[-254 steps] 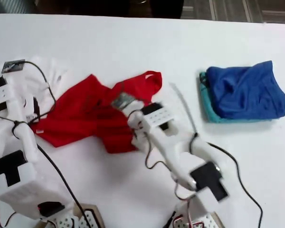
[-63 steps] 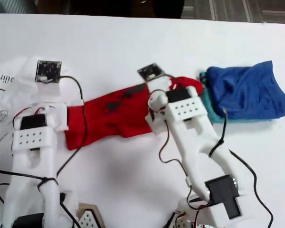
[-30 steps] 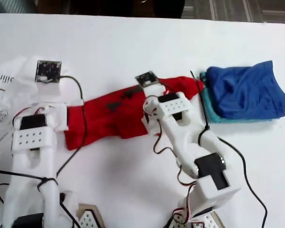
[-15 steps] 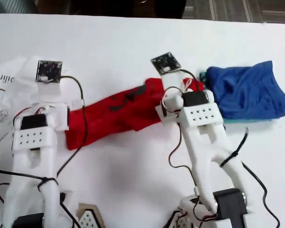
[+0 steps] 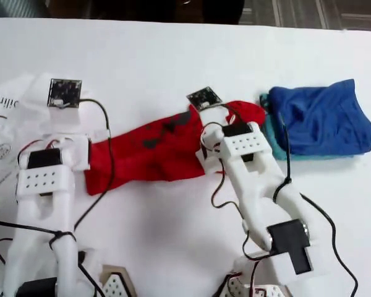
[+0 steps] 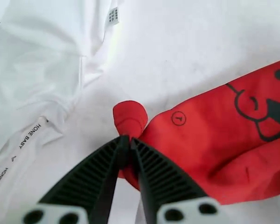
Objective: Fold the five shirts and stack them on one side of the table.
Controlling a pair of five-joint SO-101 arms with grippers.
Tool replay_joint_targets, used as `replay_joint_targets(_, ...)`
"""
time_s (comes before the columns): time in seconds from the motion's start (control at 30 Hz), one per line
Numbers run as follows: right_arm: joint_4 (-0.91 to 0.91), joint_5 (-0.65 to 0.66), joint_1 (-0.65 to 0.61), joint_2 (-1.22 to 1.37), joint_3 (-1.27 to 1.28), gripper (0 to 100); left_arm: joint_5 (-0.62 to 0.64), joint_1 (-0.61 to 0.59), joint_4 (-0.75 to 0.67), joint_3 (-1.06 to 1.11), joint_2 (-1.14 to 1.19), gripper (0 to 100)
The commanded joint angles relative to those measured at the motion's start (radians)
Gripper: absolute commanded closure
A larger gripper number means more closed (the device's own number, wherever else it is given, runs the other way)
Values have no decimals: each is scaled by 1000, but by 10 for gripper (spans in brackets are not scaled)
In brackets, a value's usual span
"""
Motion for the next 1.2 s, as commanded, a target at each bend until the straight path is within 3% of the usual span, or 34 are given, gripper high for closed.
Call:
replay_joint_targets(0.0, -15, 0, -10, -1, -3, 978, -3, 2, -12, -2, -9, 973)
replay_joint_targets(0.2, 4, 0, -7, -53, -3, 978, -3, 2, -15, -2, -9, 973)
replay_joint_targets(0.47, 168, 8, -8, -274, -110, 974, -3, 5, -15, -8, -9, 973)
replay_joint_targets(0.7, 174, 8, -10, -180, -98, 889, -3, 3, -15, -10, -9, 973)
replay_joint_targets(0.93, 125, 8, -7, -90, -100, 981, -3, 2, -15, -5, -9, 973)
replay_joint_targets(1.17, 197, 0, -12, -84, -98, 892, -6, 0, -15, -4, -9, 973)
